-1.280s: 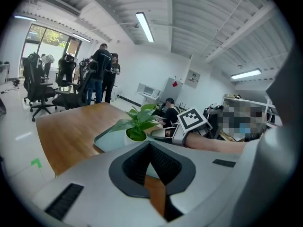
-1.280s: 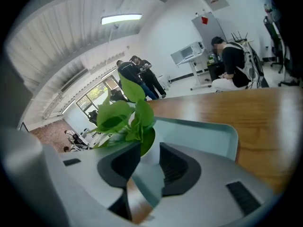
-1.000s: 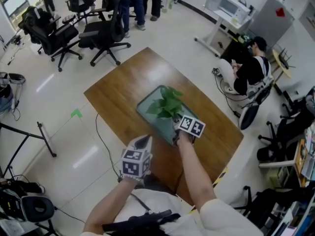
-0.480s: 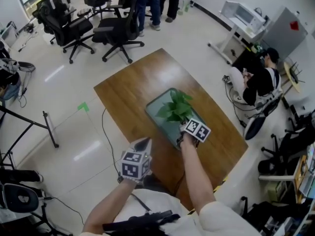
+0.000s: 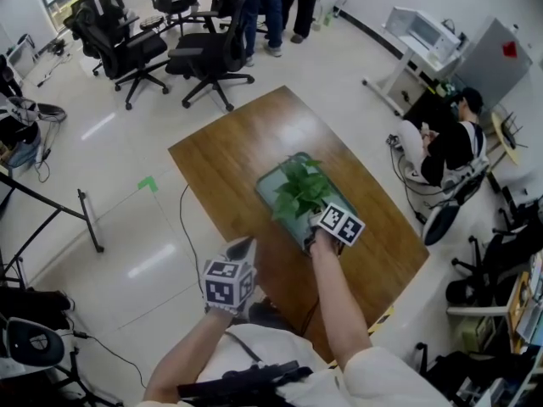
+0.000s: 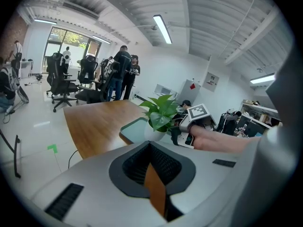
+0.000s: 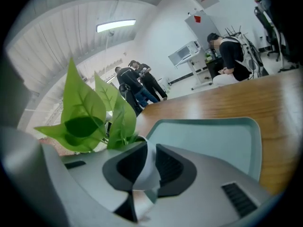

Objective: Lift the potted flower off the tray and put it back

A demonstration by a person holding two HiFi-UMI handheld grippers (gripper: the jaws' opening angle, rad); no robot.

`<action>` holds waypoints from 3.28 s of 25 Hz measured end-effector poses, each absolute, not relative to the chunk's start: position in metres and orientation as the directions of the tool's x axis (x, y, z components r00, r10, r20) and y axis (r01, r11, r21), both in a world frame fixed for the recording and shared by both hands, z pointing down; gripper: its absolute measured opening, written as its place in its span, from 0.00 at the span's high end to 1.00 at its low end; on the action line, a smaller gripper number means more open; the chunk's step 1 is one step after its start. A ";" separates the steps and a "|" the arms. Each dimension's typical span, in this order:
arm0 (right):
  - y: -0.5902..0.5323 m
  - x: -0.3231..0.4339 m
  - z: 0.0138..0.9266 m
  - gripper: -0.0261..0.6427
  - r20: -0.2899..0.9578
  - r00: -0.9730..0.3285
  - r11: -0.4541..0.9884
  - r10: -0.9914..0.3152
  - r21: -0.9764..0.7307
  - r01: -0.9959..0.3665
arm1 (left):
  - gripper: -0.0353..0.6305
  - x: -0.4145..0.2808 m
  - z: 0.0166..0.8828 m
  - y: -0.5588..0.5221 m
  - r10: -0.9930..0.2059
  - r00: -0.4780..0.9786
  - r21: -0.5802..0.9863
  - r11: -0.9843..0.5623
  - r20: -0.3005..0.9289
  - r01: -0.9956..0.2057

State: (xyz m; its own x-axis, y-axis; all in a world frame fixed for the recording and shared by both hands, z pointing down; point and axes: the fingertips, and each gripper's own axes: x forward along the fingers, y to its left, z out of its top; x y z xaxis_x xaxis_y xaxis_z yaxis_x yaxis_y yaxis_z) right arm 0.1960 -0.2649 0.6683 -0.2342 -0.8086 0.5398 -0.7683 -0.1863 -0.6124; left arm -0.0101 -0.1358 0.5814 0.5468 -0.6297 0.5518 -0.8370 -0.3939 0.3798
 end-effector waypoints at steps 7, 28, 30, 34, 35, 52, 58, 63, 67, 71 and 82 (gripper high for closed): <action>-0.260 0.157 0.647 0.86 0.504 -0.318 -0.108 -0.803 -0.647 -0.754 | 0.95 -0.023 0.578 -0.127 -0.644 0.532 0.380 -0.374 0.550 -0.846; -0.227 0.042 0.693 0.86 0.572 -0.472 0.030 -0.671 -0.614 -0.788 | 0.95 -0.086 0.584 -0.100 -0.709 0.426 0.368 -0.247 0.562 -0.896; -0.224 0.043 0.695 0.86 0.580 -0.467 0.026 -0.668 -0.608 -0.793 | 0.95 -0.086 0.584 -0.099 -0.707 0.428 0.369 -0.249 0.562 -0.896; -0.220 0.045 0.700 0.84 0.591 -0.461 0.011 -0.662 -0.608 -0.794 | 0.95 -0.086 0.582 -0.100 -0.706 0.437 0.371 -0.259 0.557 -0.892; -0.219 0.044 0.701 0.84 0.593 -0.460 0.005 -0.661 -0.609 -0.793 | 0.95 -0.086 0.581 -0.100 -0.707 0.439 0.372 -0.261 0.555 -0.891; -0.164 0.102 0.627 0.77 0.547 -0.357 0.005 -0.757 -0.541 -0.841 | 0.95 -0.060 0.556 -0.110 -0.695 0.556 0.438 -0.368 0.457 -0.820; -0.125 0.124 0.593 0.77 0.534 -0.277 0.007 -0.798 -0.453 -0.892 | 0.95 -0.035 0.549 -0.120 -0.669 0.607 0.445 -0.429 0.429 -0.787; -0.095 0.130 0.581 0.77 0.533 -0.253 0.009 -0.807 -0.418 -0.909 | 0.95 -0.015 0.544 -0.113 -0.636 0.649 0.440 -0.482 0.418 -0.757; -0.083 0.138 0.582 0.77 0.532 -0.236 -0.021 -0.813 -0.432 -0.901 | 0.95 -0.006 0.545 -0.108 -0.611 0.672 0.442 -0.510 0.418 -0.738; -0.085 0.139 0.579 0.77 0.530 -0.232 -0.027 -0.816 -0.437 -0.899 | 0.95 -0.005 0.541 -0.107 -0.602 0.684 0.441 -0.525 0.412 -0.728; -0.095 0.126 0.583 0.77 0.538 -0.261 0.004 -0.802 -0.433 -0.902 | 0.95 -0.022 0.543 -0.105 -0.626 0.660 0.437 -0.499 0.415 -0.748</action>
State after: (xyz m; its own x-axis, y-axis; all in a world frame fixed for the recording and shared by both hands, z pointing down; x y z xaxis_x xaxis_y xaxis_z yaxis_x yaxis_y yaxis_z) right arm 0.1261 -0.0947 0.5834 -0.2613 -0.8015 0.5379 -0.9016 0.0036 -0.4327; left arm -0.0221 -0.1053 0.5427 0.6599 -0.6264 0.4149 -0.7483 -0.4987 0.4374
